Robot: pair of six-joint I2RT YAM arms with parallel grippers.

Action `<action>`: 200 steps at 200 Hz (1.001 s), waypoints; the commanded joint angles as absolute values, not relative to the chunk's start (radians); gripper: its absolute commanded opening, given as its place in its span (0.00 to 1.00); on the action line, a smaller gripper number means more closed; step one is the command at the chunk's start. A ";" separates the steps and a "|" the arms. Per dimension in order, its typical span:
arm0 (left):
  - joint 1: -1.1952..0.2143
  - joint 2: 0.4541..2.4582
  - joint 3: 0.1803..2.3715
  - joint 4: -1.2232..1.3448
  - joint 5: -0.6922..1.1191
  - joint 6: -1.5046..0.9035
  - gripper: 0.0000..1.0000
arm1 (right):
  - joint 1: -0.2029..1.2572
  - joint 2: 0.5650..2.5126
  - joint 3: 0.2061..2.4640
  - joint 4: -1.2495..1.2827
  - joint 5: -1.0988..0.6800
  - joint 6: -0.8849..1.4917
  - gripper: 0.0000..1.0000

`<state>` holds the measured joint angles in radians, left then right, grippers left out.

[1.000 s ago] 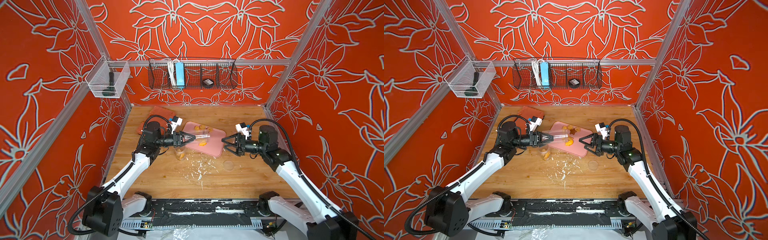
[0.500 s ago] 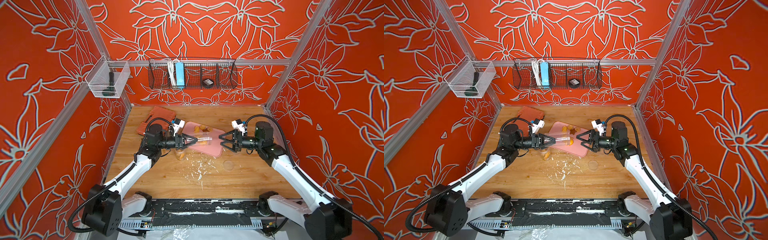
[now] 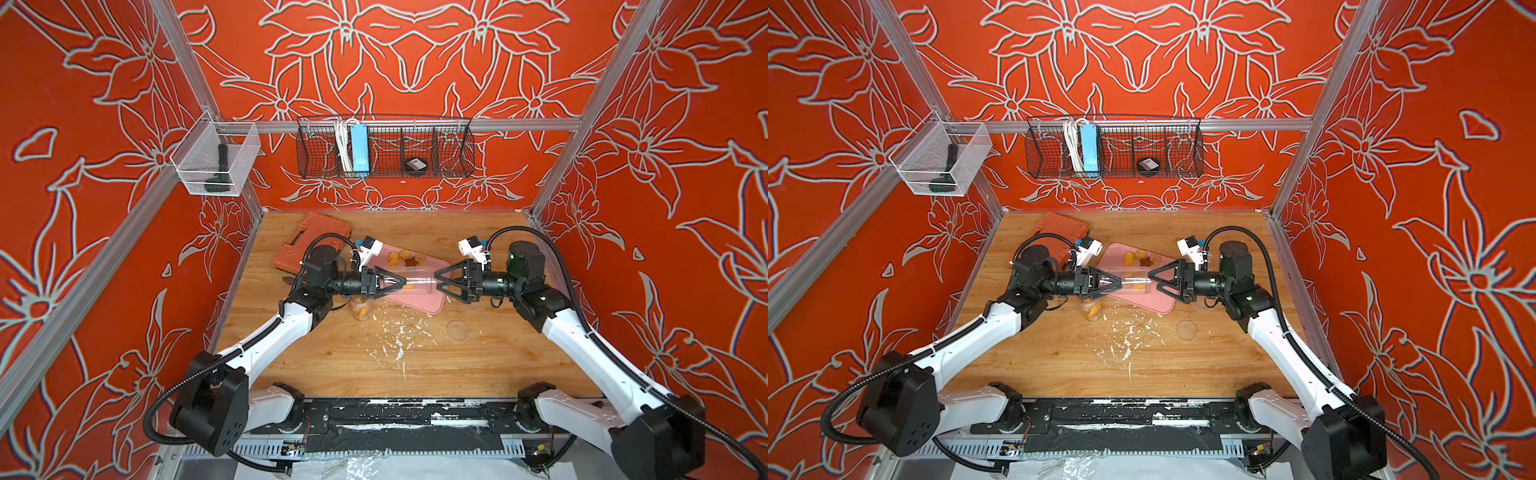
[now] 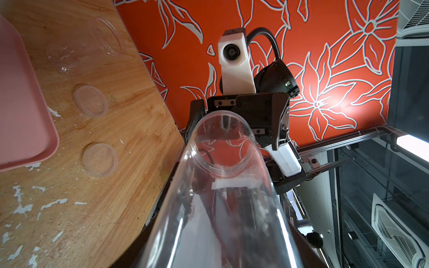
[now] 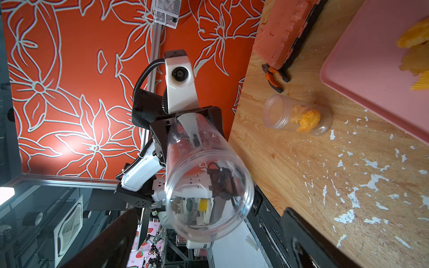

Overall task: Pour the cookies out of the jar
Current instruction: Place the jar at the center of the board.

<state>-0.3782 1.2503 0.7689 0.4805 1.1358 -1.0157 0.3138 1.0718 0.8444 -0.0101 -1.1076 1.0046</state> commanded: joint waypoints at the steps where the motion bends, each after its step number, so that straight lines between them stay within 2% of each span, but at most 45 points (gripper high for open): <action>1: -0.399 1.248 0.787 0.533 1.151 -1.032 0.65 | 0.327 1.078 0.868 0.022 -1.122 1.007 0.99; 98: -0.452 1.287 0.833 0.571 1.176 -1.045 0.65 | 0.352 1.087 0.831 0.209 -1.160 1.154 0.96; 200: -0.457 1.281 0.842 0.546 1.181 -1.025 0.65 | 0.379 1.054 0.818 0.211 -1.196 1.193 0.89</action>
